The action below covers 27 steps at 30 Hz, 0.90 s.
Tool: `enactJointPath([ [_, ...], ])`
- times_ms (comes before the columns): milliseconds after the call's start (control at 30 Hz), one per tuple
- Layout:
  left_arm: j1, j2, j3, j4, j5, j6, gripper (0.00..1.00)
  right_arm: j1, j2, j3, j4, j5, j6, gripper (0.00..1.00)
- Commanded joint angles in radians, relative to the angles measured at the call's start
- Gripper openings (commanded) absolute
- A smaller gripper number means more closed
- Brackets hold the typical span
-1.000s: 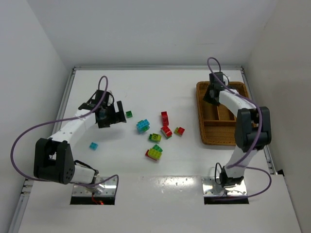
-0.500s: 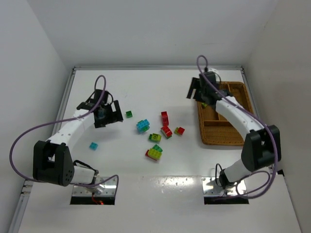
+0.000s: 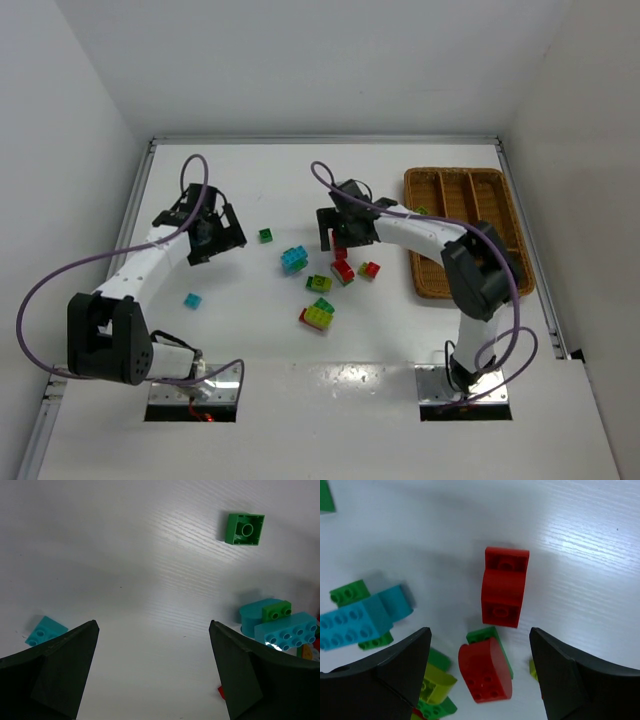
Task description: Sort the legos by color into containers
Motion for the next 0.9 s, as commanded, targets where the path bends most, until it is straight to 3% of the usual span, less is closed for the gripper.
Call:
enactJointPath([
  [0,0.009,-0.04,0.02,-0.009,-0.016,-0.02,0.99,0.002,0.065,0.086,-0.005,0.027,0.021,0.79],
  [67,0.009,-0.04,0.02,-0.009,-0.016,-0.02,0.99,0.002,0.085,0.086,-0.005,0.038,0.021,0.68],
  [233,0.009,-0.04,0.02,-0.009,-0.007,-0.011,0.99,0.002,0.122,0.086,0.016,0.073,0.03,0.58],
  [267,0.009,-0.04,0.02,-0.009,-0.007,-0.011,0.99,0.002,0.122,0.086,0.016,0.084,0.03,0.5],
  [400,0.028,-0.04,0.031,-0.009,0.08,0.009,0.99,-0.007,0.099,0.042,0.062,0.095,0.03,0.3],
  [500,0.039,-0.04,0.06,0.003,0.137,0.07,0.99,-0.019,0.058,0.02,0.073,0.053,-0.002,0.23],
  [600,0.039,-0.064,0.071,0.076,0.303,0.148,0.99,-0.059,-0.033,-0.012,0.102,-0.076,-0.056,0.23],
  [667,0.039,-0.075,0.071,0.133,0.515,0.175,0.99,-0.089,-0.121,-0.052,0.126,-0.192,-0.072,0.23],
  [733,0.039,-0.075,0.037,0.248,0.749,0.187,0.99,-0.137,-0.204,-0.099,0.162,-0.469,-0.095,0.23],
  [867,0.039,-0.084,-0.026,0.429,1.052,0.196,0.99,-0.192,-0.301,-0.194,0.228,-0.747,-0.081,0.23],
])
